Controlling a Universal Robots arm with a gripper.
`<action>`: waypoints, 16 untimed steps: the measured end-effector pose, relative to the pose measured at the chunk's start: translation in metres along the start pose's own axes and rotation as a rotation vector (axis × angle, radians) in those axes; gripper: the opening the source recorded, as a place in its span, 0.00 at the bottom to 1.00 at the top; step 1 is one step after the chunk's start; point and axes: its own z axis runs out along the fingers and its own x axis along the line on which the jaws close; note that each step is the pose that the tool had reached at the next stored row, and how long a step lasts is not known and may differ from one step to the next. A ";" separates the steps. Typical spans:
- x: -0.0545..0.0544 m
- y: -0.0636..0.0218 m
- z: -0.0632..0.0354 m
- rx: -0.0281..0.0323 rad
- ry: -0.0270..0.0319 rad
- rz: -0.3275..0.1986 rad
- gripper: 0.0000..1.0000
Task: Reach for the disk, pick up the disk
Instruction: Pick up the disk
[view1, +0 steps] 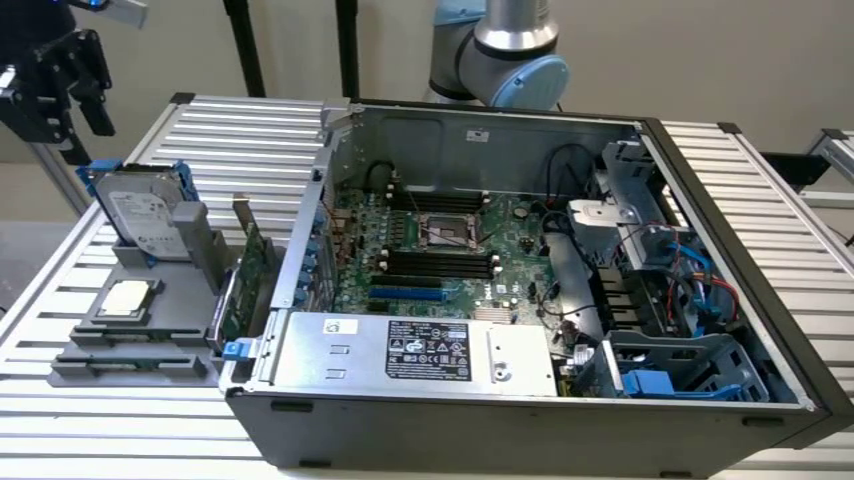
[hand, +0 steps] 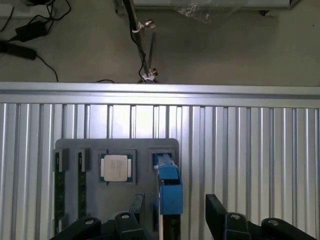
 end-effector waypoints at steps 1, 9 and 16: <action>0.001 -0.0001 0.0017 -0.0001 0.0001 -0.002 0.60; 0.003 -0.0029 0.0141 0.0040 0.0004 -0.009 0.60; 0.004 -0.0054 0.0255 0.0081 0.0000 -0.010 0.60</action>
